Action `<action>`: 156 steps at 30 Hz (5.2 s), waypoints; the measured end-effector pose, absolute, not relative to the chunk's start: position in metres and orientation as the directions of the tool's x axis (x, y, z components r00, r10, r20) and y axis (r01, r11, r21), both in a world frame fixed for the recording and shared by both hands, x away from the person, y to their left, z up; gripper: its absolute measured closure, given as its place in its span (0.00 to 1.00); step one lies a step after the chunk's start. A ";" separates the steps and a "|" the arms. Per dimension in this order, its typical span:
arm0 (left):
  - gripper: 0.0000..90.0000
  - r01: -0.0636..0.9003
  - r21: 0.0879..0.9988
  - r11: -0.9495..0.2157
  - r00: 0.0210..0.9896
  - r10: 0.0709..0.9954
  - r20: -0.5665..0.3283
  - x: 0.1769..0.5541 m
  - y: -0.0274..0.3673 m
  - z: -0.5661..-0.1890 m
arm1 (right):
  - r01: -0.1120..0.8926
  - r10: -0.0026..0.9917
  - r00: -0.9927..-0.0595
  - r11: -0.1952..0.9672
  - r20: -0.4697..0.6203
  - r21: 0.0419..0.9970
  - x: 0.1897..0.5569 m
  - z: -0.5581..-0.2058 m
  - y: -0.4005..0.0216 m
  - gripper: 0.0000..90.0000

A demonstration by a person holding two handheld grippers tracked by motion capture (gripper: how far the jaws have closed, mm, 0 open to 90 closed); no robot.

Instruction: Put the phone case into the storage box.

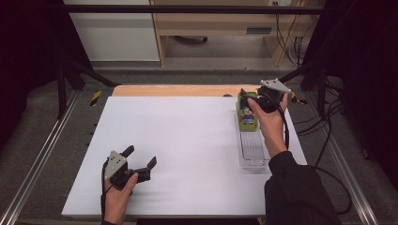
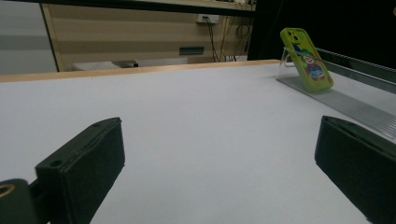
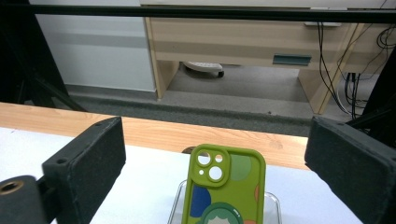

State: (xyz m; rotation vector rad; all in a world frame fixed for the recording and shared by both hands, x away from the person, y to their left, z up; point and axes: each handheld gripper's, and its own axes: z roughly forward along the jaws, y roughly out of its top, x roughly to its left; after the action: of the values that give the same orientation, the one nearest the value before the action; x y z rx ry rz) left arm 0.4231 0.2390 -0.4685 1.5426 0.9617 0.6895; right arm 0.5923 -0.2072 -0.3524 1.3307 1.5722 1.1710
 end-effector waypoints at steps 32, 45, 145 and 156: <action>0.02 0.192 0.980 -0.050 0.512 0.857 -0.057 0.419 0.258 -0.460 | 0.262 0.949 -0.313 0.043 0.042 0.964 0.555 -0.336 -0.224 0.05; 0.02 0.195 0.980 -0.045 0.498 0.865 -0.060 0.414 0.270 -0.459 | 0.260 0.952 -0.302 0.036 0.046 0.965 0.547 -0.340 -0.239 0.04; 0.02 0.175 0.984 -0.032 0.501 0.863 -0.061 0.397 0.293 -0.458 | 0.133 0.899 -0.437 0.023 0.037 0.991 0.405 -0.429 -0.290 0.03; 0.01 0.171 0.984 -0.046 0.533 0.844 -0.053 0.397 0.291 -0.458 | 0.117 0.878 -0.478 0.032 0.028 0.993 0.399 -0.443 -0.277 0.03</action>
State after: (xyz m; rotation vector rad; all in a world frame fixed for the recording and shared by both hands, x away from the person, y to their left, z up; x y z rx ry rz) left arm 0.3970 0.2906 -0.4580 1.5489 0.8998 0.6868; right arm 0.3986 -0.2770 -0.4431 1.0192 1.6692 1.5068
